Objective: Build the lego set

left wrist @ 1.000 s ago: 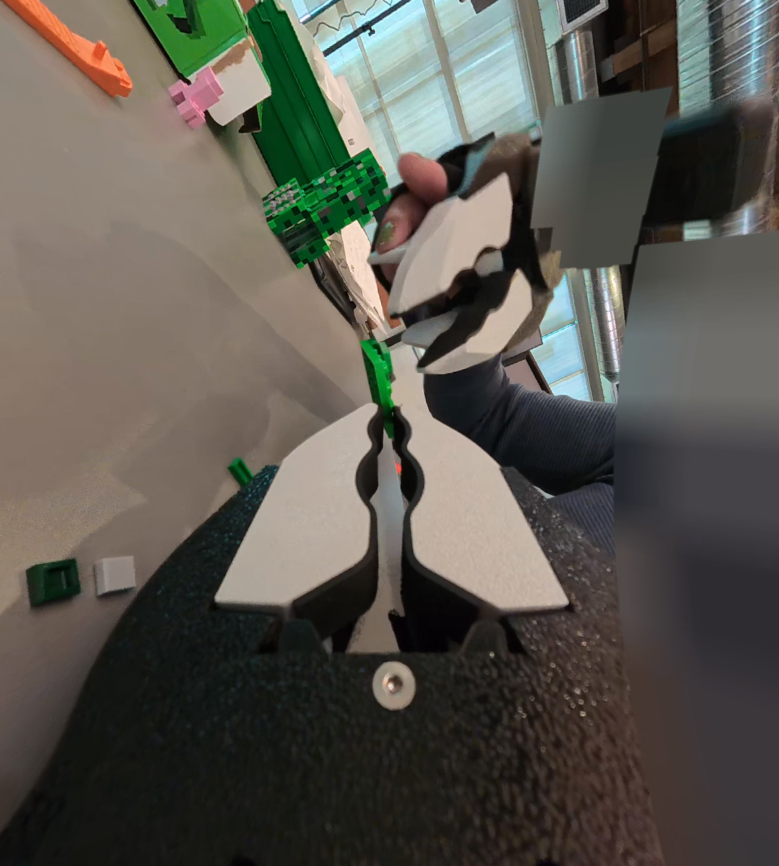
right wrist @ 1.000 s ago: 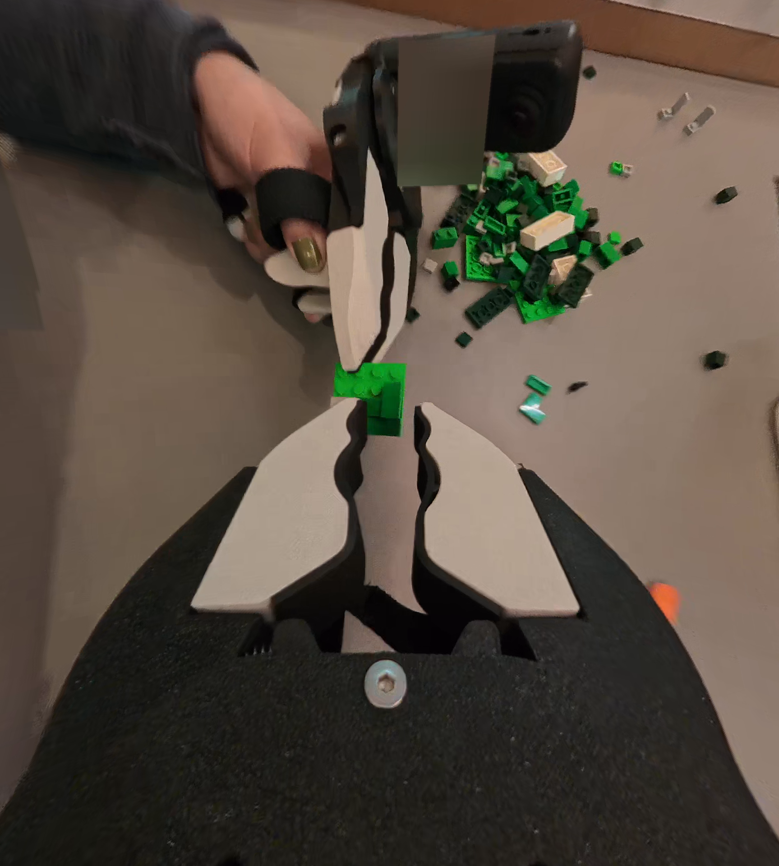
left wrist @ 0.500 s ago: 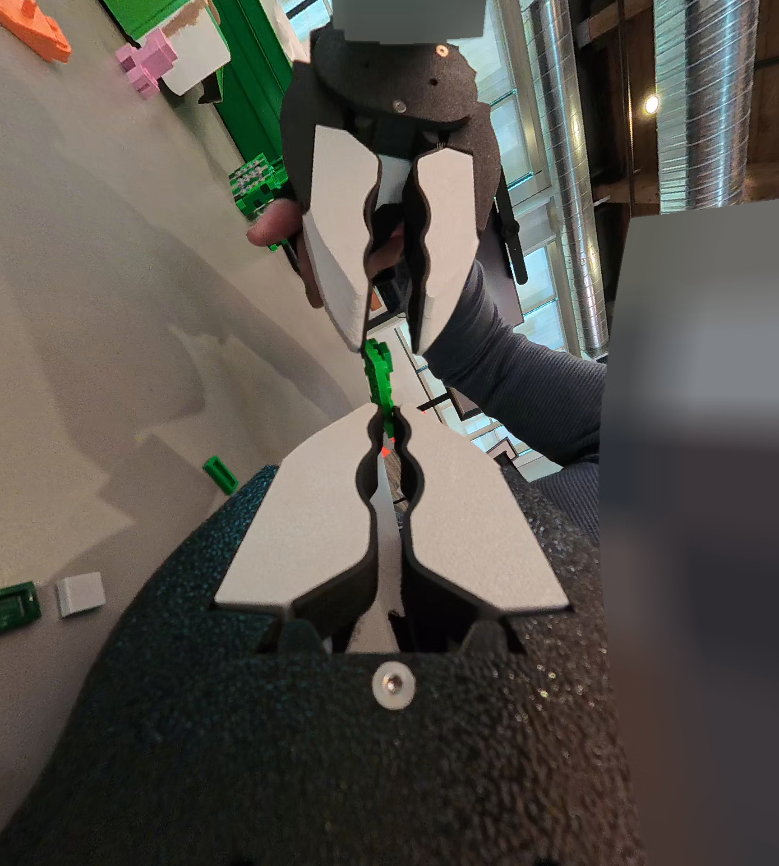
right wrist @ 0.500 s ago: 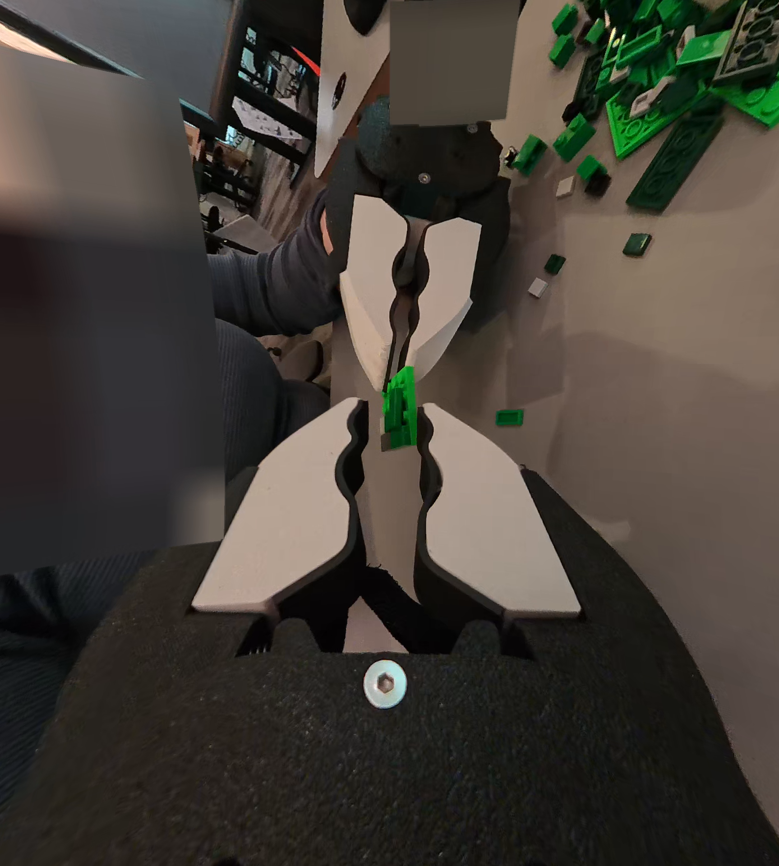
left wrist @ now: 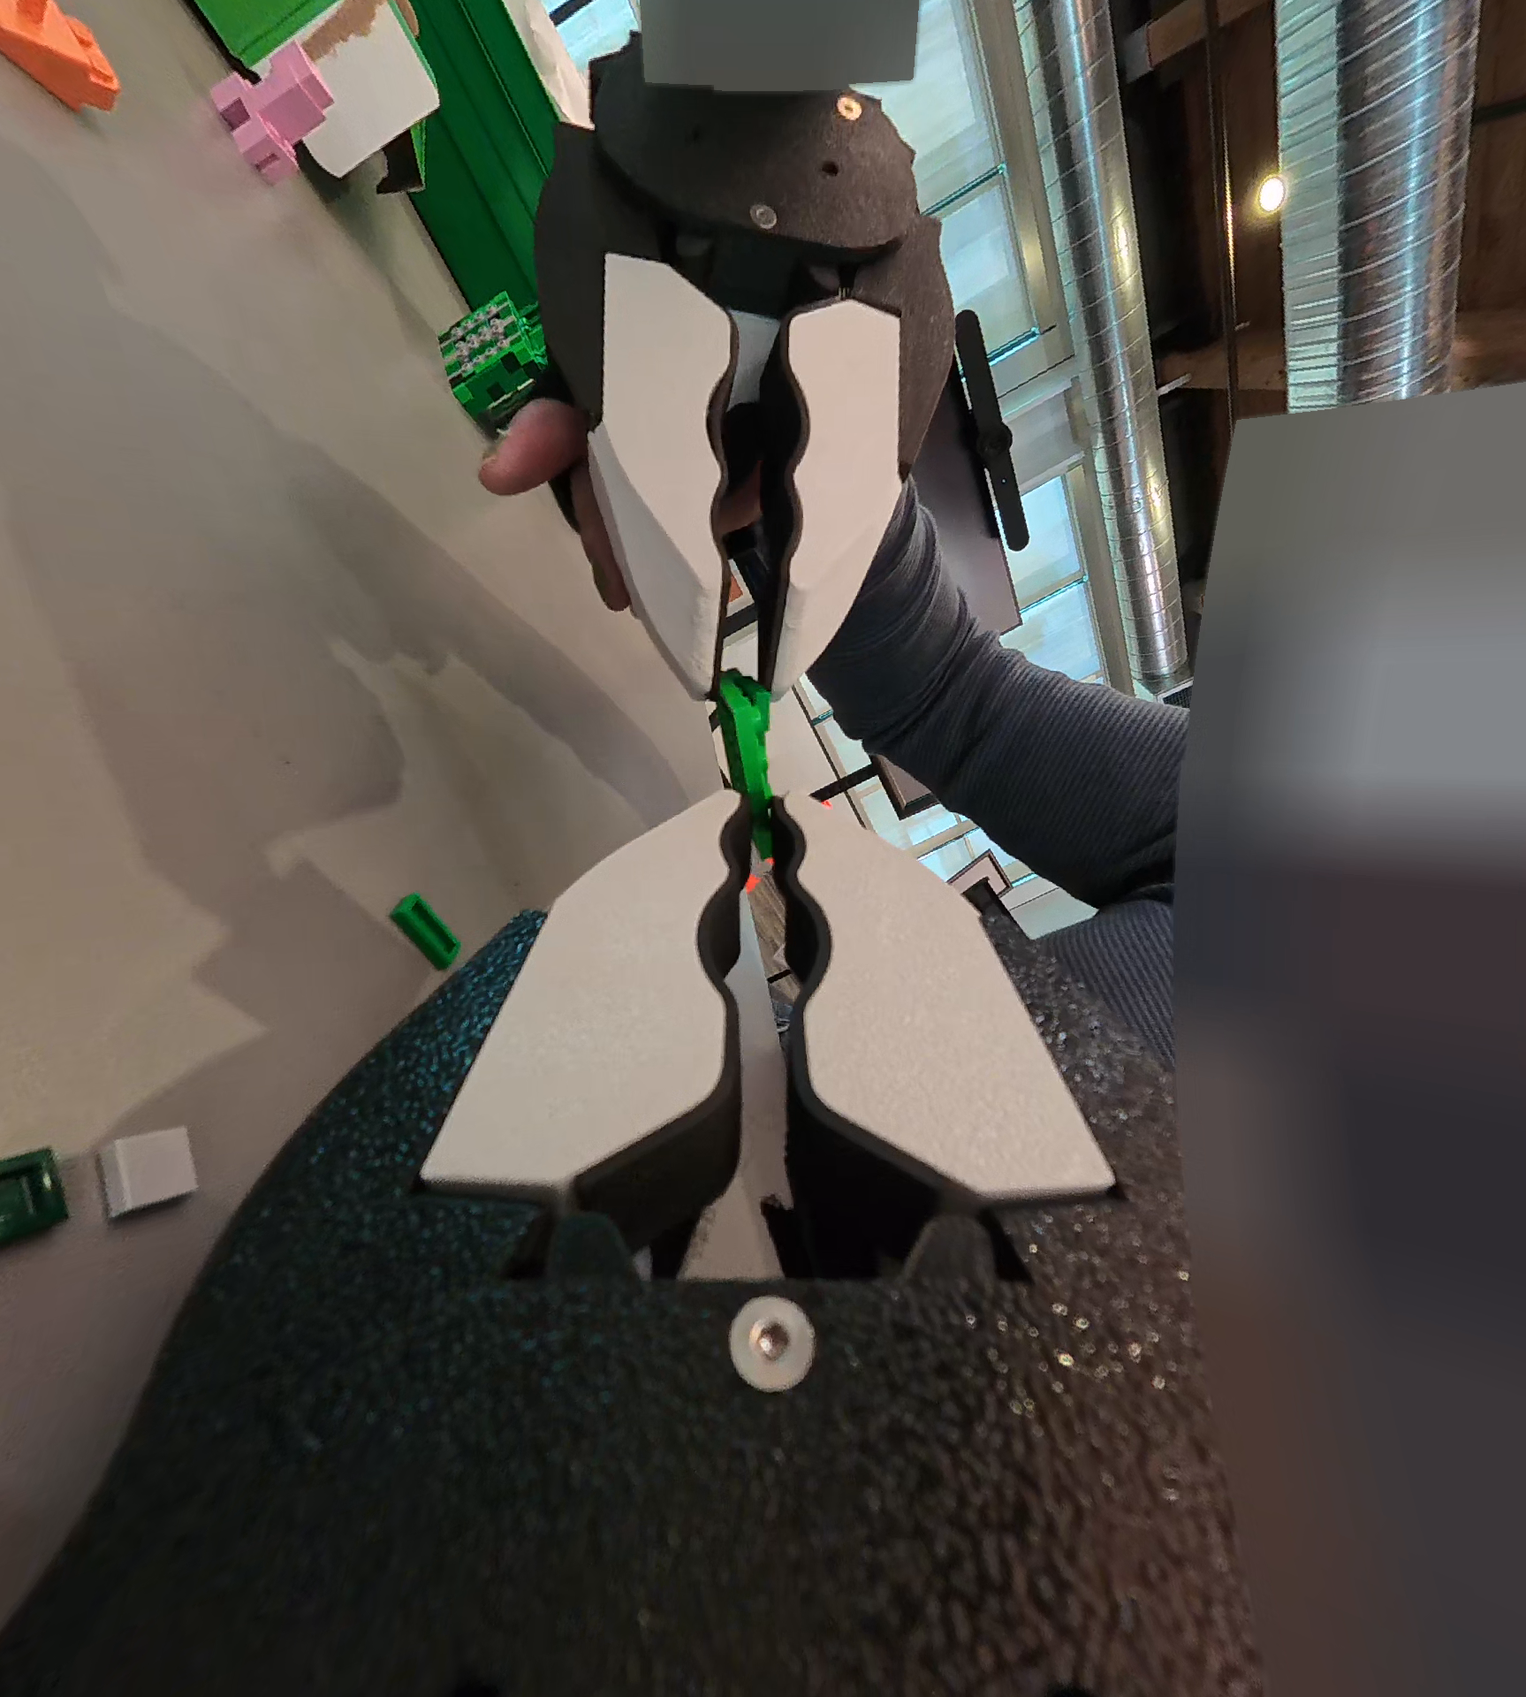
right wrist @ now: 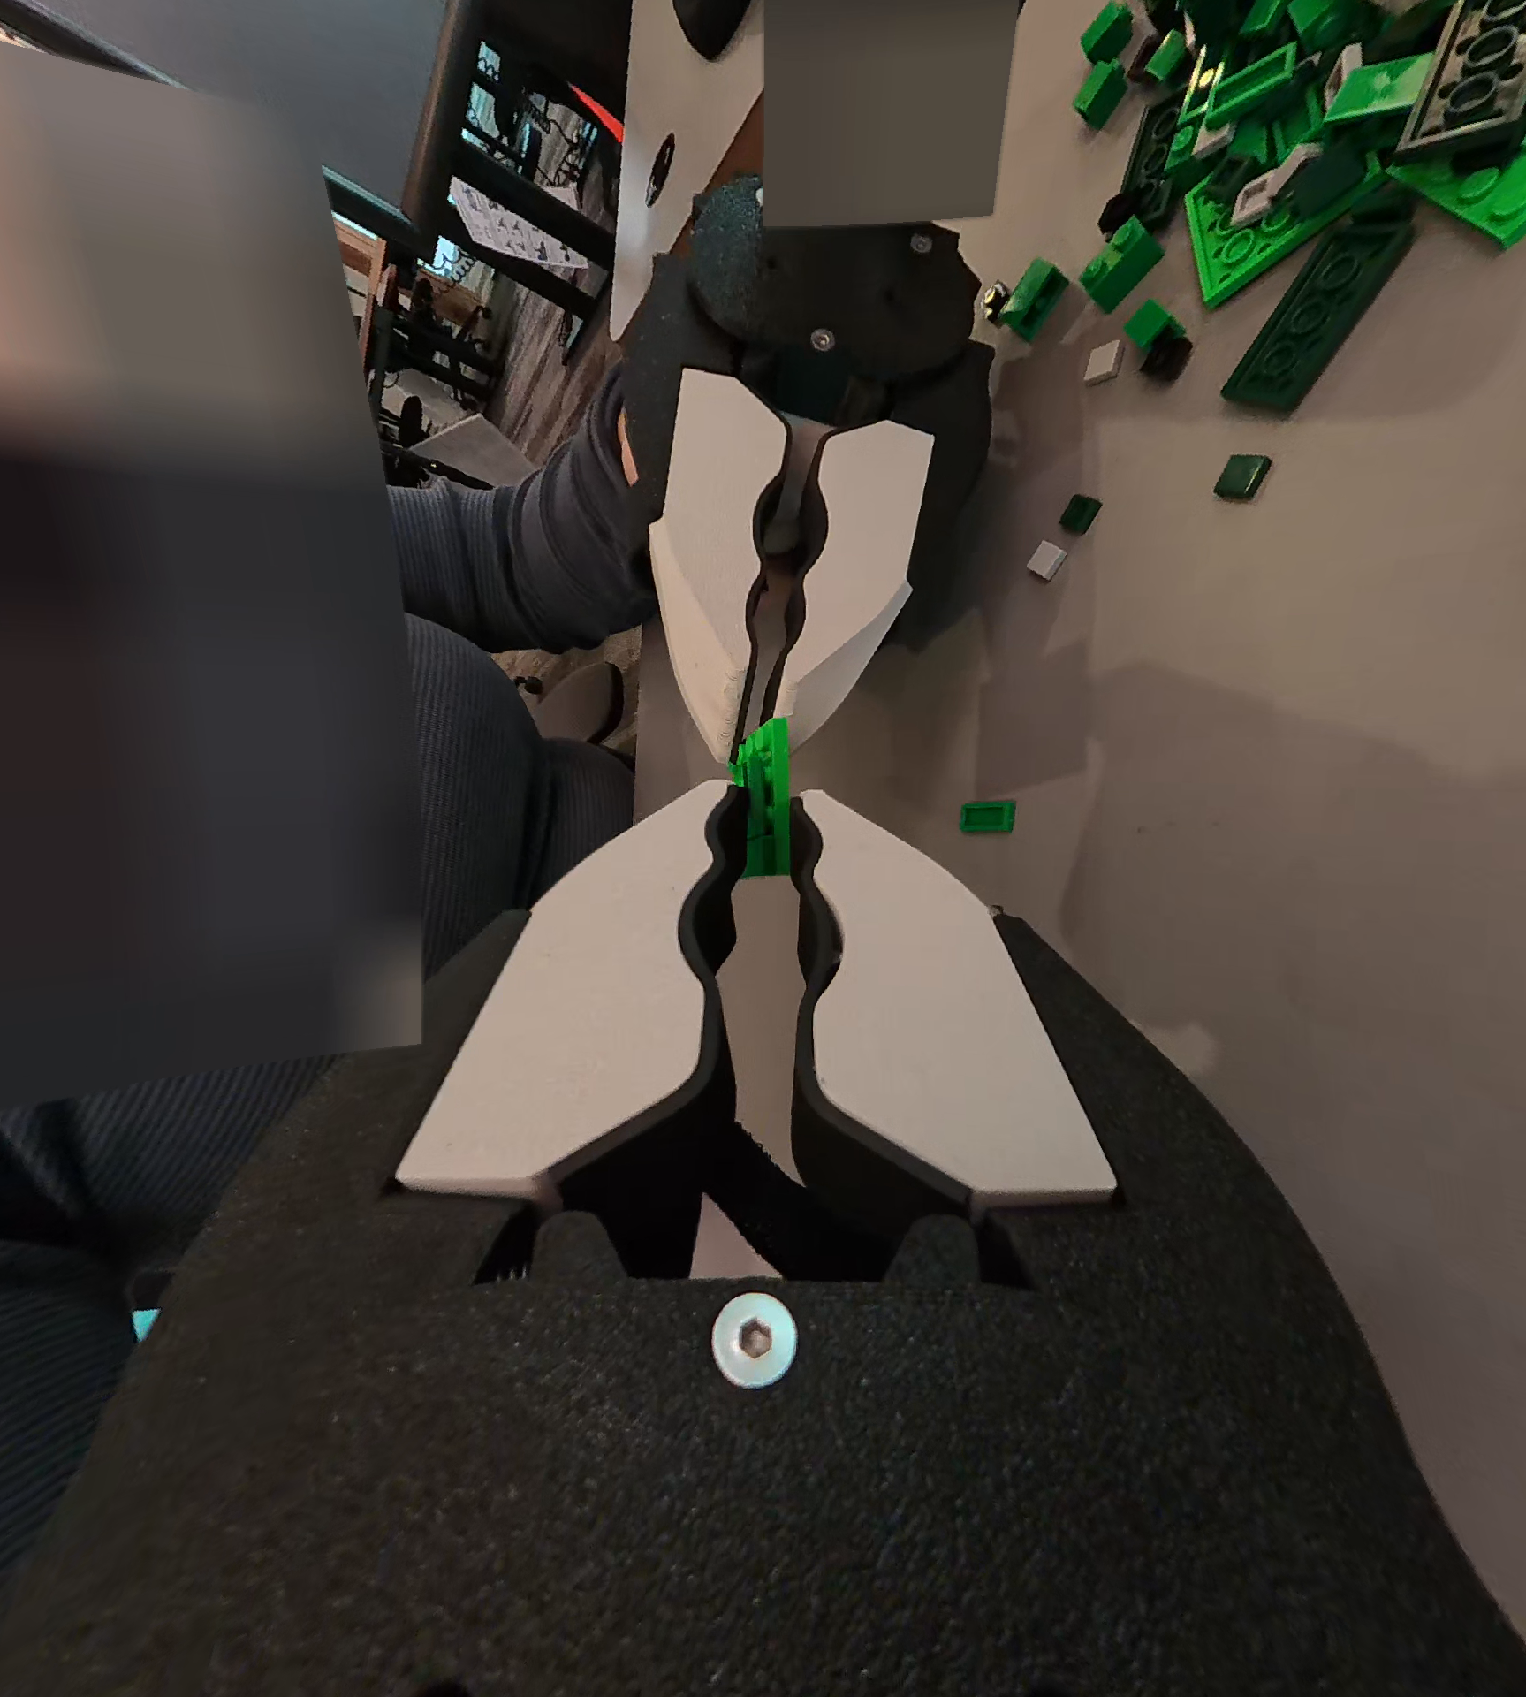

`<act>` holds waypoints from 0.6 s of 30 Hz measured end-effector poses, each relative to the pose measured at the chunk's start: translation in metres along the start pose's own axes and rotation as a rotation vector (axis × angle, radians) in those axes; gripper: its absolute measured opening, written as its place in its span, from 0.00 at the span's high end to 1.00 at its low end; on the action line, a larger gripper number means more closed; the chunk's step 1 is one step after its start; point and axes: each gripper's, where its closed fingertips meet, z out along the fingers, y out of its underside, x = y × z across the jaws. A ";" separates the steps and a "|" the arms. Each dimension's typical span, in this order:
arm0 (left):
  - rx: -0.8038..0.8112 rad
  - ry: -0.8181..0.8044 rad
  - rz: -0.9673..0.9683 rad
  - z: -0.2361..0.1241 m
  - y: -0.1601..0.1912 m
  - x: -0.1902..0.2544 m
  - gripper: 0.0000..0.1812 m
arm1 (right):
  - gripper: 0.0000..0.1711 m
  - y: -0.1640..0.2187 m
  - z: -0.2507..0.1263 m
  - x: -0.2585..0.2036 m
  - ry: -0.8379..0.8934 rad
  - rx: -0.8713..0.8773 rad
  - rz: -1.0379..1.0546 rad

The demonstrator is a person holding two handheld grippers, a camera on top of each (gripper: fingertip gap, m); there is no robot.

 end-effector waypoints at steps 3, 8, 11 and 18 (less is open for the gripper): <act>-0.005 -0.004 -0.002 0.000 0.001 -0.001 0.98 | 0.96 0.001 0.000 0.000 0.019 -0.006 -0.029; -0.006 -0.004 0.003 0.000 0.001 0.000 0.98 | 0.96 0.000 0.000 -0.001 0.042 0.006 -0.067; -0.003 -0.007 0.002 0.000 0.000 -0.001 0.98 | 0.89 -0.002 0.001 -0.002 0.036 0.023 -0.062; -0.004 -0.011 0.013 0.000 0.000 -0.001 0.98 | 0.94 0.001 0.004 0.001 0.040 0.000 -0.054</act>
